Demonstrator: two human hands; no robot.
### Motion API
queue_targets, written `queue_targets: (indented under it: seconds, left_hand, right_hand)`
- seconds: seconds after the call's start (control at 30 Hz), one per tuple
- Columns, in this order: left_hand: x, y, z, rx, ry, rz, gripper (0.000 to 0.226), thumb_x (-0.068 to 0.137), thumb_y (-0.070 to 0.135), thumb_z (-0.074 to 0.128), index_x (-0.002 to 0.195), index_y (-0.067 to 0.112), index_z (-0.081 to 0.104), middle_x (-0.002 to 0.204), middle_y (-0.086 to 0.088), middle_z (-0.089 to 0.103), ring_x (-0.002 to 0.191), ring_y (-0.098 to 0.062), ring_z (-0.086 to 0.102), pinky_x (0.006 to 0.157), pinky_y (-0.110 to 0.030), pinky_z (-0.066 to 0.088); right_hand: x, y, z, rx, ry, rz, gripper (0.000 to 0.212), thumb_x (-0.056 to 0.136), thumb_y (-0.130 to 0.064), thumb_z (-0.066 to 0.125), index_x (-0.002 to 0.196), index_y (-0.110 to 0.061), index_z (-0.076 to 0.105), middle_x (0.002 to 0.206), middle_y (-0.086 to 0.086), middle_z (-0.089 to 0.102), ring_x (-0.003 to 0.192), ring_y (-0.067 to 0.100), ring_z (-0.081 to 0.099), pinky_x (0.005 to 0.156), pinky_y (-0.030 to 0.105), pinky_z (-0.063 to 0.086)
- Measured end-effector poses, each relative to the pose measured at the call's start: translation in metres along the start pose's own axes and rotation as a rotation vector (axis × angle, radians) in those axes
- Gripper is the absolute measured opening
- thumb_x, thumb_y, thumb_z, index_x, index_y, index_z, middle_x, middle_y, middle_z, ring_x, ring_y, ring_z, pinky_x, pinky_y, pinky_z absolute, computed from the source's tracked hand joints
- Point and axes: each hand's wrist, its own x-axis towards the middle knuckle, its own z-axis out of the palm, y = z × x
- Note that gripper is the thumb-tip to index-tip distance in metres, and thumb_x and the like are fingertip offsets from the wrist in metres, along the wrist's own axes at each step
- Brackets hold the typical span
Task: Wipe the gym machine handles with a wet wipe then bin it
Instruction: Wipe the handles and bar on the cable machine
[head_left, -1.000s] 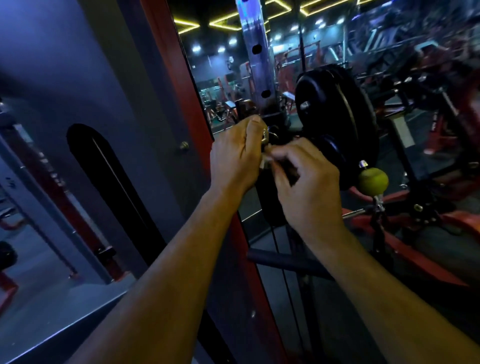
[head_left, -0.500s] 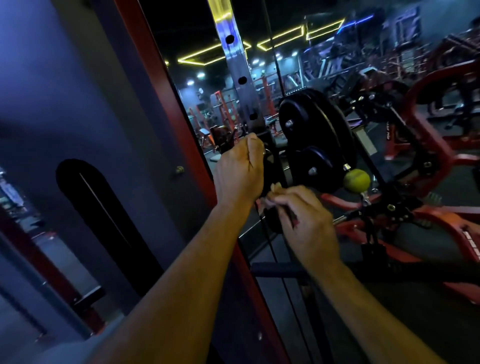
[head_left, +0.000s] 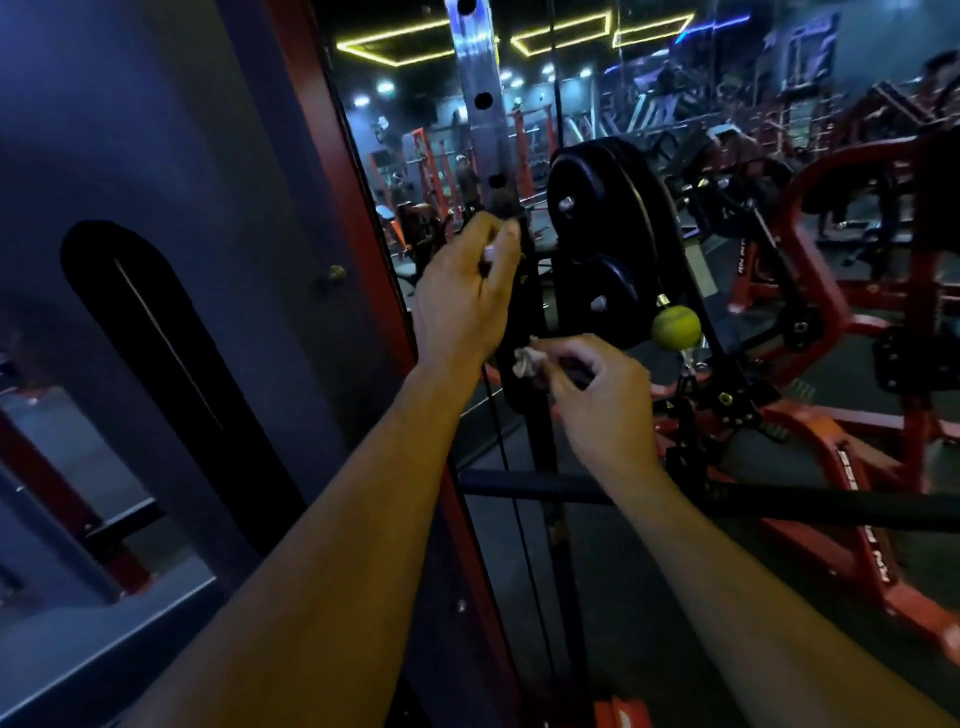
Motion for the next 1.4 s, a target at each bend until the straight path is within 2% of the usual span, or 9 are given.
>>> queue_targets:
  seconds: [0.1,0.3,0.47,0.53,0.67,0.87,1.07,1.23,1.4]
  left_hand:
    - [-0.008,-0.003,-0.005,-0.081,-0.066,-0.005,0.021,0.106,0.042,0.049,0.11,0.024,0.059,0.092,0.019,0.063,0.084,-0.001,0.062,0.064,-0.023,0.045]
    - [-0.016,0.006,-0.004,-0.117,-0.096,-0.098,0.028,0.109,0.043,0.041,0.123,0.023,0.052,0.101,0.012,0.067,0.083,-0.007,0.065,0.072,-0.033,0.053]
    - [-0.024,0.015,0.005,-0.265,-0.048,-0.178,0.025,0.111,0.037,0.038,0.127,0.021,0.047,0.109,0.003,0.068,0.099,-0.017,0.068,0.091,-0.052,0.055]
    - [-0.024,0.014,0.004,-0.285,-0.053,-0.159,0.022,0.111,0.033,0.038,0.126,0.02,0.047,0.108,-0.003,0.068,0.1,-0.018,0.068,0.093,-0.052,0.054]
    - [-0.024,0.013,0.007,-0.293,-0.035,-0.098,0.022,0.112,0.025,0.037,0.127,0.012,0.046,0.103,-0.01,0.066,0.096,-0.022,0.067,0.091,-0.05,0.055]
    - [-0.029,0.017,0.014,-0.222,0.068,-0.158,0.026,0.11,0.036,0.04,0.13,0.021,0.047,0.091,0.008,0.07,0.079,-0.019,0.07,0.071,-0.054,0.06]
    - [-0.028,0.018,0.025,-0.183,0.166,-0.173,0.03,0.11,0.034,0.042,0.132,0.015,0.047,0.085,0.003,0.068,0.074,-0.013,0.072,0.073,-0.047,0.061]
    - [-0.028,0.016,0.03,-0.17,0.213,-0.151,0.029,0.11,0.031,0.043,0.132,0.014,0.047,0.08,0.003,0.066,0.068,-0.014,0.07,0.065,-0.048,0.061]
    - [-0.028,0.01,0.031,-0.163,0.223,-0.115,0.03,0.11,0.031,0.042,0.132,0.012,0.046,0.077,-0.004,0.065,0.063,-0.021,0.068,0.058,-0.051,0.059]
  right_hand:
    - [0.017,-0.009,-0.001,0.049,0.018,0.045,0.014,0.093,-0.011,0.07,0.105,-0.014,0.077,0.098,-0.01,0.074,0.095,0.002,0.069,0.087,0.029,0.058]
    - [-0.001,0.019,-0.009,-0.146,-0.075,-0.336,0.016,0.087,0.001,0.074,0.103,-0.003,0.076,0.099,0.004,0.07,0.096,0.012,0.068,0.09,0.019,0.053]
    - [0.01,0.016,-0.001,0.079,0.013,-0.06,0.016,0.088,-0.005,0.074,0.104,-0.008,0.076,0.102,-0.004,0.072,0.098,0.003,0.067,0.088,0.023,0.056]
    - [0.002,0.015,0.0,0.047,0.024,-0.144,0.016,0.086,-0.002,0.075,0.102,-0.006,0.076,0.101,-0.003,0.072,0.098,0.002,0.066,0.089,0.014,0.051]
    - [-0.007,0.04,-0.004,0.057,-0.058,-0.3,0.017,0.086,0.001,0.074,0.103,-0.002,0.076,0.103,0.005,0.072,0.103,0.013,0.069,0.093,0.025,0.055]
    - [-0.003,0.035,0.005,0.325,0.008,0.117,0.017,0.089,-0.007,0.073,0.105,-0.012,0.076,0.099,-0.005,0.075,0.093,0.002,0.069,0.084,0.019,0.054]
    - [-0.011,0.053,0.0,0.145,-0.065,-0.255,0.016,0.088,0.0,0.073,0.104,-0.003,0.076,0.106,0.004,0.072,0.103,0.011,0.068,0.092,0.025,0.054]
    - [0.002,0.057,-0.005,0.177,-0.101,-0.077,0.02,0.087,-0.001,0.073,0.105,-0.008,0.076,0.103,-0.003,0.073,0.099,0.006,0.069,0.09,0.027,0.057]
    - [-0.015,0.067,-0.004,0.123,-0.101,-0.191,0.019,0.086,0.003,0.074,0.103,-0.005,0.076,0.104,0.002,0.073,0.099,0.009,0.069,0.09,0.018,0.052]
